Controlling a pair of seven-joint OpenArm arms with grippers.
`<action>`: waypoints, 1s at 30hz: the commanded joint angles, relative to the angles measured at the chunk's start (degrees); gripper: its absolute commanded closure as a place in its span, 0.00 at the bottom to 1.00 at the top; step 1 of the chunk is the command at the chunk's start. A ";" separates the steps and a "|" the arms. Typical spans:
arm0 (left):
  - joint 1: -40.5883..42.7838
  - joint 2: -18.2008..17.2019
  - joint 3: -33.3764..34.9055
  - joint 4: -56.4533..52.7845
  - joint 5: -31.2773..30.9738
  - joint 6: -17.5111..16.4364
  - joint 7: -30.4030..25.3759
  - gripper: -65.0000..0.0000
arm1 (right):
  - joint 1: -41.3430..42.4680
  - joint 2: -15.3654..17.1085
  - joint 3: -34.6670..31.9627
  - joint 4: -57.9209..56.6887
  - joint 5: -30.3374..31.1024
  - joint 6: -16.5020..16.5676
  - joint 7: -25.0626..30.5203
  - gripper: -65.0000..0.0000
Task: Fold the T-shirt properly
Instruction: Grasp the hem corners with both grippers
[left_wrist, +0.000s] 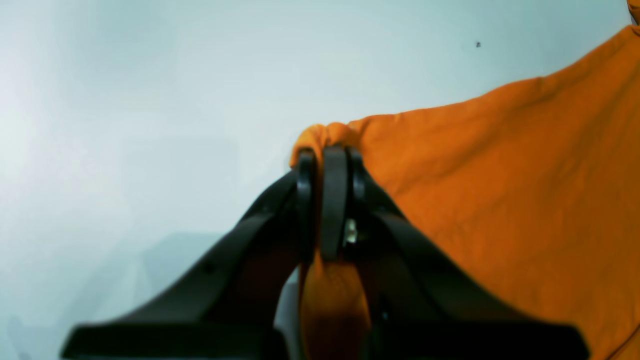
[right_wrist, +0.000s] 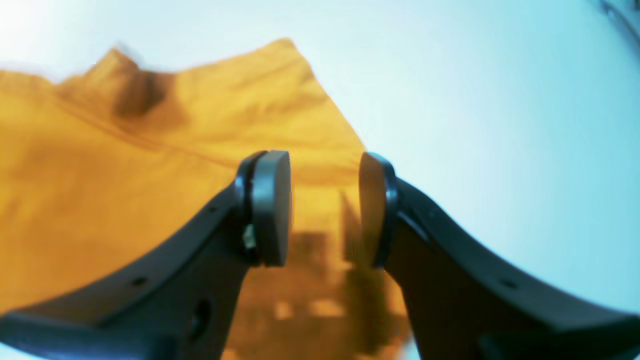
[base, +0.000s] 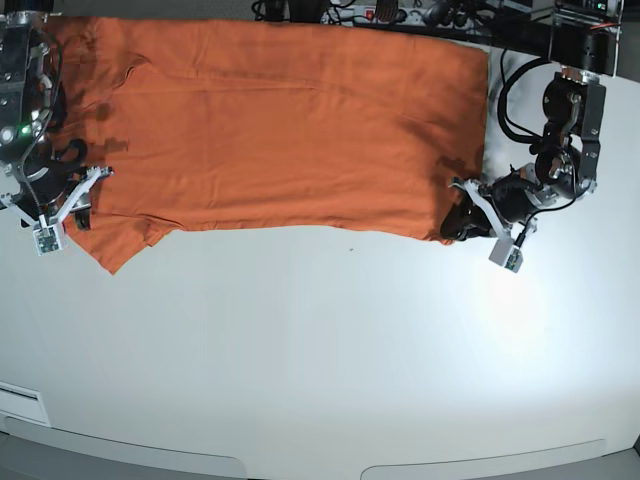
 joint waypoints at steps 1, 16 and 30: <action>0.13 -0.79 0.15 0.13 1.92 0.46 3.04 1.00 | 3.39 1.31 0.55 -2.16 1.18 0.31 0.72 0.61; 0.13 -0.79 0.15 0.13 1.70 0.46 3.04 1.00 | 39.21 1.27 0.52 -60.08 18.97 13.64 -5.62 0.61; 0.13 -0.79 0.15 0.13 1.70 0.46 3.04 1.00 | 42.32 1.14 -8.04 -68.91 29.29 24.51 -20.87 0.61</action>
